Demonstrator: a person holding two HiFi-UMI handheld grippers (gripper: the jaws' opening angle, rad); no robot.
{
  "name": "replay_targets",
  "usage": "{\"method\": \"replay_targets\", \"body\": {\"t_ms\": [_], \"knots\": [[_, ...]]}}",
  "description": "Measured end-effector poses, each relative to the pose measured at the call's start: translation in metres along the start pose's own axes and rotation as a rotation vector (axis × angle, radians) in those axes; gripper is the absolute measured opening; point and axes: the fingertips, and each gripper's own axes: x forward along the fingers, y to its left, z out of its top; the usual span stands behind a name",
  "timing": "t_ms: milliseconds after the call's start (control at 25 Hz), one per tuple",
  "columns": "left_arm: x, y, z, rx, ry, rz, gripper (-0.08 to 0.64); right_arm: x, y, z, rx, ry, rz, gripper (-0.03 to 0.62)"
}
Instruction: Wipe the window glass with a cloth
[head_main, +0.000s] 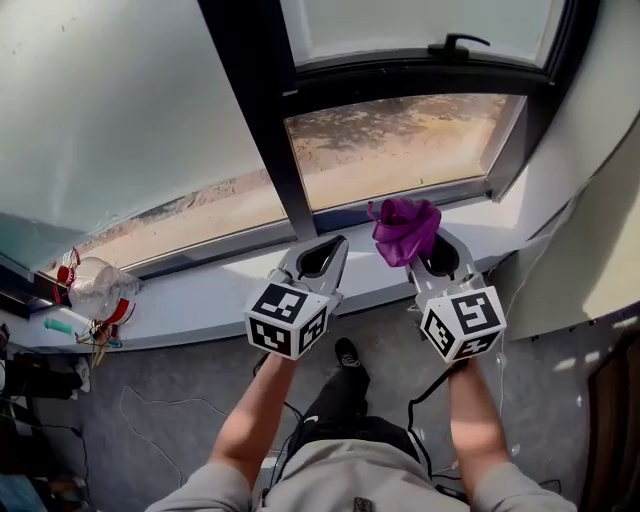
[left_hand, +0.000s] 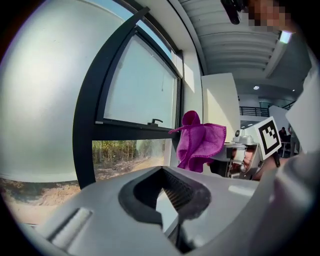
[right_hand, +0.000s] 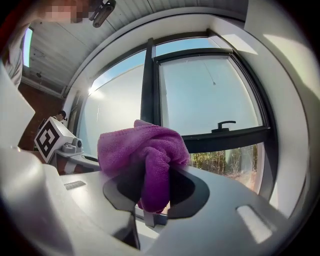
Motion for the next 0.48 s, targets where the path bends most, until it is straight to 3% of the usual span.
{"method": "replay_targets", "body": {"t_ms": [200, 480], "knots": [[0.057, 0.05, -0.007, 0.001, -0.04, 0.067, 0.003, 0.074, -0.036, -0.016, -0.004, 0.002, 0.074, 0.127], [0.113, 0.141, -0.02, -0.044, -0.089, 0.239, 0.003, 0.202, -0.055, -0.046, -0.118, 0.036, 0.213, 0.127]]}}
